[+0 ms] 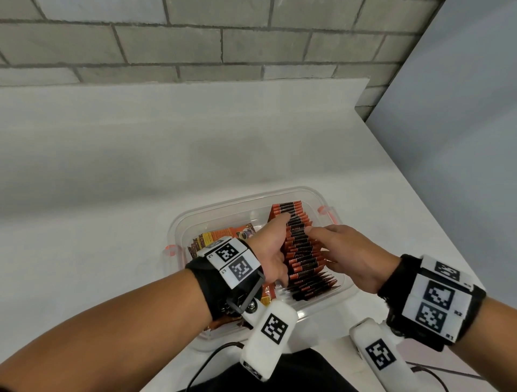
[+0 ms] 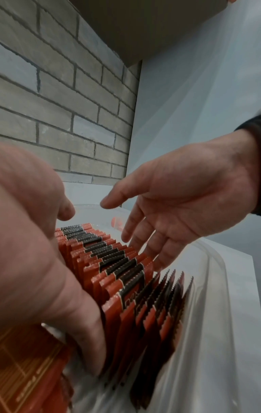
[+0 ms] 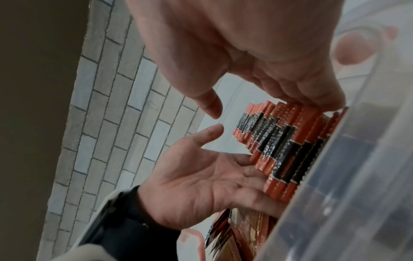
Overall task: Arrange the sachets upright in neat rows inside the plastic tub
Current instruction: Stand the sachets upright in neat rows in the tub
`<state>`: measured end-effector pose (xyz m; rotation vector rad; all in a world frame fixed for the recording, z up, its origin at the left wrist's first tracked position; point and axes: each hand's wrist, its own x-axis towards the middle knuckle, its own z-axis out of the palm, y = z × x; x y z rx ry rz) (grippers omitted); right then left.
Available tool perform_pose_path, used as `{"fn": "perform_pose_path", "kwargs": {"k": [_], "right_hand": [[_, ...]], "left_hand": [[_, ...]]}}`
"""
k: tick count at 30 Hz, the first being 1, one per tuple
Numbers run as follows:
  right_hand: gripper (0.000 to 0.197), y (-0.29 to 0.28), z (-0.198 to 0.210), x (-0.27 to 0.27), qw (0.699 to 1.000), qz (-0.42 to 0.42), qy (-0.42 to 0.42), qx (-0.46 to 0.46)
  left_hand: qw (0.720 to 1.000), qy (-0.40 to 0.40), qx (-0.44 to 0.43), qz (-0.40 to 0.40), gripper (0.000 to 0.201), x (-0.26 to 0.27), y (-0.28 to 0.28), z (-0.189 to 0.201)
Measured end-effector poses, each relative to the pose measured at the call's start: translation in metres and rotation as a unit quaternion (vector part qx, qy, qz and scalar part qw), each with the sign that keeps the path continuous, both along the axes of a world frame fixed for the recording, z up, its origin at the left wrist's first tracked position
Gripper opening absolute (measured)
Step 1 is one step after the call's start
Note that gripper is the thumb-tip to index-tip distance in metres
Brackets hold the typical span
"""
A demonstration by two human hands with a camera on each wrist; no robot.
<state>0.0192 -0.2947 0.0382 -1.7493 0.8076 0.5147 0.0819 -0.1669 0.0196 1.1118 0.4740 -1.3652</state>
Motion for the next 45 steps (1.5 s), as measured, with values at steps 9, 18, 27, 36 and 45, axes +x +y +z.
{"fn": "perform_pose_path", "kwargs": {"k": [9, 18, 27, 36, 45], "right_hand": [[0.043, 0.000, -0.002, -0.003, 0.999, 0.000, -0.009, 0.036], [0.032, 0.002, -0.003, -0.006, 0.999, 0.007, -0.020, 0.028], [0.039, 0.002, -0.008, -0.007, 0.999, 0.040, 0.012, 0.018], [0.062, -0.002, 0.010, -0.005, 0.995, 0.062, -0.011, -0.081], [0.018, 0.031, 0.065, 0.015, 0.984, 0.118, -0.095, -0.092]], "left_hand": [[1.000, -0.024, -0.020, 0.003, 0.036, -0.007, -0.005, 0.008], [1.000, -0.025, -0.013, 0.004, 0.038, -0.008, -0.003, 0.011], [0.999, -0.026, -0.023, 0.016, 0.039, -0.011, -0.002, 0.012], [0.999, -0.053, -0.007, 0.003, 0.045, 0.003, 0.017, 0.028], [0.921, -0.378, 0.085, 0.022, 0.033, 0.071, 0.150, 0.061]]}}
